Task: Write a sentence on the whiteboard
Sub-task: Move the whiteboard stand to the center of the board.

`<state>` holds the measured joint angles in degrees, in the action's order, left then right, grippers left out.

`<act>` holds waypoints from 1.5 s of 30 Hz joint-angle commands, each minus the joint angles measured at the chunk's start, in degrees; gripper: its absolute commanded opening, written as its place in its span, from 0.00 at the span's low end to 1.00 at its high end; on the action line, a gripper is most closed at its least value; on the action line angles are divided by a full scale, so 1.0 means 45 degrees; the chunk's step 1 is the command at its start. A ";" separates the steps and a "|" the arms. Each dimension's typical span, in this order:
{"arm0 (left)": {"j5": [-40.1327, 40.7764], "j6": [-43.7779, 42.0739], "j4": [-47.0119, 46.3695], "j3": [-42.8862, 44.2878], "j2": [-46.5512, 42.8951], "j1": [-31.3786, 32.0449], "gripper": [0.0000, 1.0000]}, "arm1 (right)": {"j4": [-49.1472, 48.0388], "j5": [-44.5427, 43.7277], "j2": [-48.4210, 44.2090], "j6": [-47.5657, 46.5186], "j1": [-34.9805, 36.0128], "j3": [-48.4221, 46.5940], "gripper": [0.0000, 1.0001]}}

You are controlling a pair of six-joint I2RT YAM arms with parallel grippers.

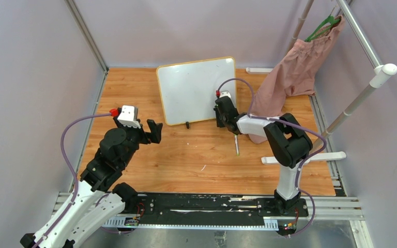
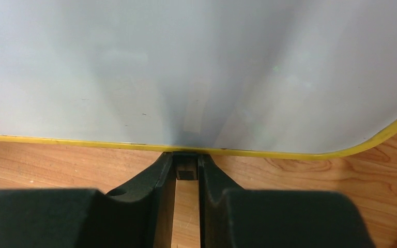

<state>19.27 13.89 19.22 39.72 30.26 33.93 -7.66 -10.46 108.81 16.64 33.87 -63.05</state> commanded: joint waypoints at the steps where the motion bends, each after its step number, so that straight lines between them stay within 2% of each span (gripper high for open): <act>1: -0.0041 -0.0041 -0.0190 0.0070 0.0037 0.0057 1.00 | 0.0015 -0.0202 -0.0609 0.0090 0.0101 0.1045 0.00; 14: -0.0053 -0.0045 -0.0201 0.0089 0.0127 0.0041 1.00 | -0.0245 -0.0890 -0.2386 0.0268 0.0938 0.3848 0.00; 28: -0.0051 0.0020 -0.0116 0.0104 0.0188 0.0054 1.00 | 0.0112 -0.0983 -0.3713 0.0644 0.1558 0.4899 0.00; 29: -0.0034 0.0004 -0.0120 0.0099 0.0197 0.0057 1.00 | 0.0136 -0.0936 -0.3744 0.0660 0.1559 0.4890 0.02; 33: 0.0089 -0.0115 -0.0117 0.0113 0.0197 0.0057 1.00 | 0.0315 -0.0687 -0.3929 0.0700 0.1569 0.4743 0.33; 36: 0.0140 -0.0156 -0.0111 0.0098 0.0175 0.0051 1.00 | 0.0475 -0.0698 -0.4314 0.0791 0.1557 0.4574 0.47; 41: 0.0039 -0.0119 -0.0131 0.0098 0.0189 0.0047 1.00 | 0.1116 -0.0767 -0.5136 0.0767 0.1566 0.4024 0.56; 45: 0.0015 -0.0098 -0.0121 0.0098 0.0161 0.0045 1.00 | 0.1635 -0.0671 -0.6064 0.0730 0.1568 0.3900 0.57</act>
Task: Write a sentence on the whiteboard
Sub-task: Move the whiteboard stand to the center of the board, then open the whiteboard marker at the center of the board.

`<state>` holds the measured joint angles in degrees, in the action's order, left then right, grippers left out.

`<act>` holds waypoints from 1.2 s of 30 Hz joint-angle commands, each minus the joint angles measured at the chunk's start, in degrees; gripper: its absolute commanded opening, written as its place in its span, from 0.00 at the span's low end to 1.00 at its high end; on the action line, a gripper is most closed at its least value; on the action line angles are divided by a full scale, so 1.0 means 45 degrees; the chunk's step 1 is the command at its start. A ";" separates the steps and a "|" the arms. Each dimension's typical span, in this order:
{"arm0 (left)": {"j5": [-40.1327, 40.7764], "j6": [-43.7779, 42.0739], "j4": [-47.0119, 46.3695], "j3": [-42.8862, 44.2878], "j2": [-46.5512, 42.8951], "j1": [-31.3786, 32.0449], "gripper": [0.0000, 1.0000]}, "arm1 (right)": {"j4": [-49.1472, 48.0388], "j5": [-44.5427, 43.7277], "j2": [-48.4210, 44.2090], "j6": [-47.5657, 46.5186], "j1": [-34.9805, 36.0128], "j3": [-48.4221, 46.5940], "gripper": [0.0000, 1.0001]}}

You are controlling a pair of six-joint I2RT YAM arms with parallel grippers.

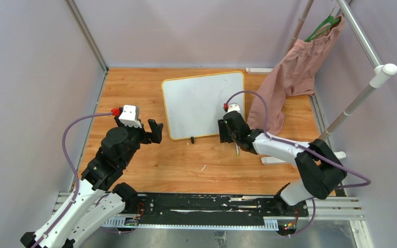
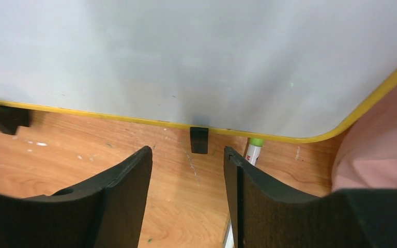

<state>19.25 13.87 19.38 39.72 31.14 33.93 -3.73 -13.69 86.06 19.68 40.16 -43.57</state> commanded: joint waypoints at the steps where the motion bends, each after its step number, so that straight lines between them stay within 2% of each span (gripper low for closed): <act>1: 0.0020 -0.0094 -0.0159 0.0098 -0.0062 0.0056 1.00 | 0.0964 0.0071 -0.1313 0.0035 0.0163 -0.0351 0.58; 7: -0.0083 -0.0079 -0.0212 0.0079 -0.0150 0.0050 1.00 | 0.2029 -0.0247 -0.3509 -0.0060 0.0163 0.0802 0.58; 11: -0.0293 -0.0002 -0.0272 0.0088 -0.0171 0.0057 1.00 | 0.2415 -0.0603 -0.4266 -0.0039 -0.0032 0.1626 0.60; 16: -0.0581 0.0135 -0.0338 0.0071 -0.0149 0.0052 1.00 | 0.2316 0.0232 -0.3840 0.0251 -0.0948 0.2082 0.61; 23: -0.0408 0.0103 -0.0263 0.0079 -0.0274 0.0056 1.00 | 0.2070 0.0759 -0.2004 0.0405 -0.1515 0.1744 0.59; 31: -0.0293 0.0014 -0.0258 0.0064 -0.0395 0.0049 1.00 | 0.1926 0.1045 -0.0948 0.0387 -0.1608 0.1466 0.41; 36: -0.0287 0.0024 -0.0261 0.0059 -0.0444 0.0056 1.00 | 0.2301 0.1302 -0.0592 0.0488 -0.1615 0.1486 0.17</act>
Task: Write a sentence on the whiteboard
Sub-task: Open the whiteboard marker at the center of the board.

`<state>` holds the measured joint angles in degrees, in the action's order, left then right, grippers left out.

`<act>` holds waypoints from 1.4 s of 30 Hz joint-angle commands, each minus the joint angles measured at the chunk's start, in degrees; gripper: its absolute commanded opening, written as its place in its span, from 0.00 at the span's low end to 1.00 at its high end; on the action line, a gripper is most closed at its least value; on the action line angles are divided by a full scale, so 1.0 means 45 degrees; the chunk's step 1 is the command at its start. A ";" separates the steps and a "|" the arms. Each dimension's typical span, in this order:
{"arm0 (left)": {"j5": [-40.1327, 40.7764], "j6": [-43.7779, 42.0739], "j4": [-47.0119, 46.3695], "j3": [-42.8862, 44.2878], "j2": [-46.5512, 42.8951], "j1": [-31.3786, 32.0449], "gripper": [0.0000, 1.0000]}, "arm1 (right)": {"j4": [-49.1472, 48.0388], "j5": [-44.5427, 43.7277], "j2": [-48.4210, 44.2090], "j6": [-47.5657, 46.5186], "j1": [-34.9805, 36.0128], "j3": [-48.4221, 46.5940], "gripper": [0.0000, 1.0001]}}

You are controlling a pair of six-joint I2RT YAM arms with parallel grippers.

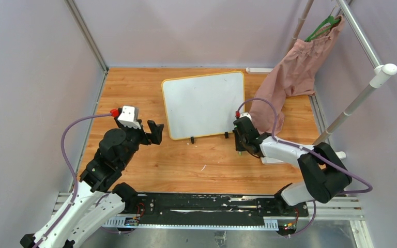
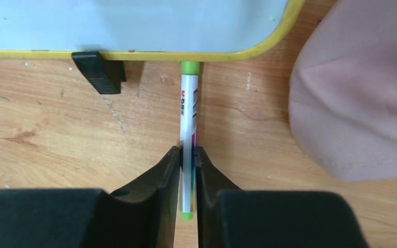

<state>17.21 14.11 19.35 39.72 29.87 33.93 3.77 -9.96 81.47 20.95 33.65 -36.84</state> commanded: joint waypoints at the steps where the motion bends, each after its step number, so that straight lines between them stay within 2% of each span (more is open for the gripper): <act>1: 0.0177 -0.0030 -0.0248 0.0061 -0.0188 0.0042 1.00 | 0.0757 0.0547 0.0420 0.0266 -0.0155 0.0026 0.13; 4: 0.0169 -0.0011 -0.0267 0.0069 -0.0245 0.0057 1.00 | 0.1301 0.0721 0.0126 0.0438 -0.0153 0.0164 0.00; 16: -0.0251 0.0230 -0.0413 0.0024 -0.0181 0.0057 1.00 | 0.4572 0.1317 -0.3796 0.1327 0.0059 0.0386 0.00; 25: -0.0668 0.0554 -0.0653 0.0063 0.0199 0.0054 1.00 | 0.6427 0.2239 -0.6259 0.1045 0.0632 -0.0648 0.00; 30: -0.2037 0.1266 -0.1630 0.0413 0.0511 0.0055 1.00 | 0.4272 0.4236 -0.9168 0.0570 0.1250 -0.0009 0.00; 33: -0.3607 0.2367 -0.3202 0.0356 0.0754 0.0050 1.00 | 0.2914 0.5574 -1.0074 0.0631 0.1354 0.0139 0.00; 37: -0.6311 0.4236 -0.6159 -0.0149 0.1306 0.0054 1.00 | 0.1139 0.6383 -1.0214 0.0753 0.1969 0.0033 0.00; 42: -0.7738 0.6358 -0.8258 -0.0116 0.2580 0.0057 1.00 | -0.1335 0.6318 -0.9805 0.1058 0.2879 0.0041 0.00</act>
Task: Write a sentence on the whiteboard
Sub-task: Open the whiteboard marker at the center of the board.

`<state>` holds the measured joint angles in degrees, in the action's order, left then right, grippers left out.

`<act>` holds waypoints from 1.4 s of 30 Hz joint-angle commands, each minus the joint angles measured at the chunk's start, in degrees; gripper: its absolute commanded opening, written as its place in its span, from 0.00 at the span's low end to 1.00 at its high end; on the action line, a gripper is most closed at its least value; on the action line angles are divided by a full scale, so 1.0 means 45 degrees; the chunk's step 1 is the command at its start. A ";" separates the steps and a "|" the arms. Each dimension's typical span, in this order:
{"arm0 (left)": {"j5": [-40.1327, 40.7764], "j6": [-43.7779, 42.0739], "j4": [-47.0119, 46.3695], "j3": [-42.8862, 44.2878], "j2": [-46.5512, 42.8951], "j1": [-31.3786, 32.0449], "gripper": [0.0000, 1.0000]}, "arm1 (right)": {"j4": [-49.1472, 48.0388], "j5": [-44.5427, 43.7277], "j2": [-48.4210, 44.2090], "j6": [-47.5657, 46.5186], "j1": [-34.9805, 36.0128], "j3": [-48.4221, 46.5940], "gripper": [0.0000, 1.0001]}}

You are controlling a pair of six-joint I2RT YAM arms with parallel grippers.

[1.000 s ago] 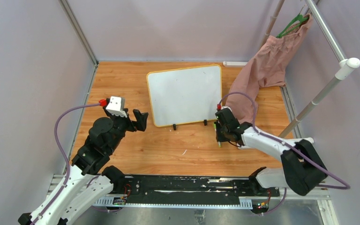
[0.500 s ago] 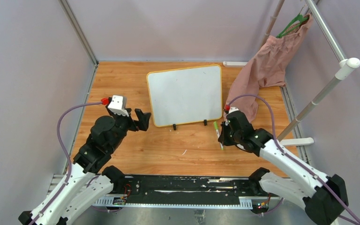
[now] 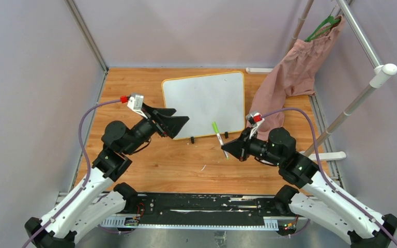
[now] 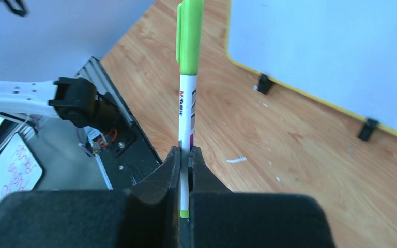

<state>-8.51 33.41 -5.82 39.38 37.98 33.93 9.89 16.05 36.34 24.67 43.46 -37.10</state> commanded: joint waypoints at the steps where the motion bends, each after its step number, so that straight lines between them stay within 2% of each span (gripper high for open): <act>1: -0.2247 0.2327 -0.2769 0.0120 0.1028 0.0047 1.00 | -0.3183 0.0451 0.0343 0.0245 0.0911 0.0125 0.00; 6: -0.3732 0.3086 -0.3042 0.0850 0.1861 0.0055 0.98 | -0.4751 -0.0591 0.1076 0.0083 0.2008 -0.0084 0.00; 13: -0.4391 0.3801 -0.3042 0.1054 0.2269 0.0039 0.90 | -0.5901 -0.1233 0.1960 0.0024 0.2618 -0.0585 0.00; 18: -0.4558 0.4065 -0.3042 0.1120 0.2442 0.0056 0.77 | -0.6117 -0.1330 0.2330 0.0024 0.2863 -0.0863 0.00; 26: -0.4895 0.4496 -0.3042 0.1074 0.2801 0.0057 0.65 | -0.5987 -0.1603 0.2555 -0.0232 0.3242 -0.1244 0.00; 34: -0.5074 0.4585 -0.3032 0.1094 0.2748 0.0056 0.37 | -0.5854 -0.1803 0.2808 -0.0362 0.3427 -0.1339 0.00; 39: -0.5278 0.4664 -0.3042 0.1057 0.2780 0.0057 0.35 | -0.5831 -0.1896 0.2939 -0.0420 0.3481 -0.1430 0.00; 42: -0.5353 0.4620 -0.3042 0.1035 0.2724 0.0056 0.26 | -0.5791 -0.1915 0.2984 -0.0474 0.3515 -0.1514 0.00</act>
<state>-30.55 54.11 -17.89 42.54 50.74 33.93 -15.03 8.60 49.82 23.92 58.26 -41.04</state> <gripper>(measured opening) 0.316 0.034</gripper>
